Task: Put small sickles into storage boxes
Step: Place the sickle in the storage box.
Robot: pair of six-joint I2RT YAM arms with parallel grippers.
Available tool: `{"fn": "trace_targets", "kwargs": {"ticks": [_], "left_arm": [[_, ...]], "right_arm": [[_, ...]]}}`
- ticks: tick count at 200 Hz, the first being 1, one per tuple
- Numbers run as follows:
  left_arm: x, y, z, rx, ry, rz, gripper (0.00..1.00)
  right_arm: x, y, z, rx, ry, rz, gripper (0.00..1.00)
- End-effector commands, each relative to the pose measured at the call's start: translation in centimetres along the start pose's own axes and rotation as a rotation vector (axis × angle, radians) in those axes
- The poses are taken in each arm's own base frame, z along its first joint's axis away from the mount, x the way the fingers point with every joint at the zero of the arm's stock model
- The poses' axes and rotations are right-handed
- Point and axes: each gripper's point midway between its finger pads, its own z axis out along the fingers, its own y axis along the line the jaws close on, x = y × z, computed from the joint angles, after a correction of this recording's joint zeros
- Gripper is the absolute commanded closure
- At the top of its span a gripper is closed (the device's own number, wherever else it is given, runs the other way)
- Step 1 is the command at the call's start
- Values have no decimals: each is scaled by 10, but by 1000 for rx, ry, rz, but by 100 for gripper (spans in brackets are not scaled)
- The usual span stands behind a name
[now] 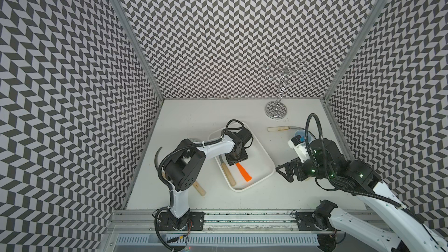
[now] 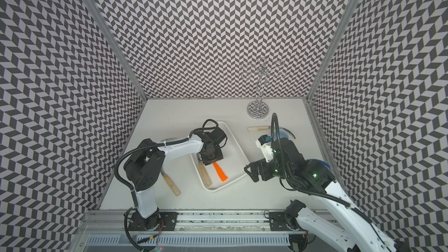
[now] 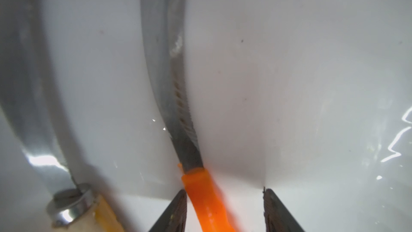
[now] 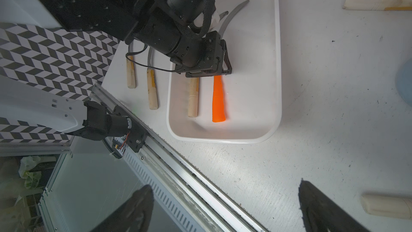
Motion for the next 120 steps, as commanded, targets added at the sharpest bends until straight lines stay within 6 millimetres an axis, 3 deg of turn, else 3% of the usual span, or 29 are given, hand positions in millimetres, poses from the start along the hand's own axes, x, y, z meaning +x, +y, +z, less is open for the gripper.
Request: {"fn": "trace_targets", "kwargs": {"ticks": [1, 32, 95, 120], "left_arm": [[8, 17, 12, -66, 18, -2, 52], [15, 31, 17, -87, 39, -13, 83], [8, 40, 5, -117, 5, -25, 87], [6, 53, -3, -130, -5, -65, 87]], "right_arm": [[-4, 0, -5, 3, -26, -2, 0], [-4, 0, -4, 3, -25, -2, 0], [-5, 1, -2, -1, -22, -4, 0], [-4, 0, -1, 3, -21, -5, 0]]}}
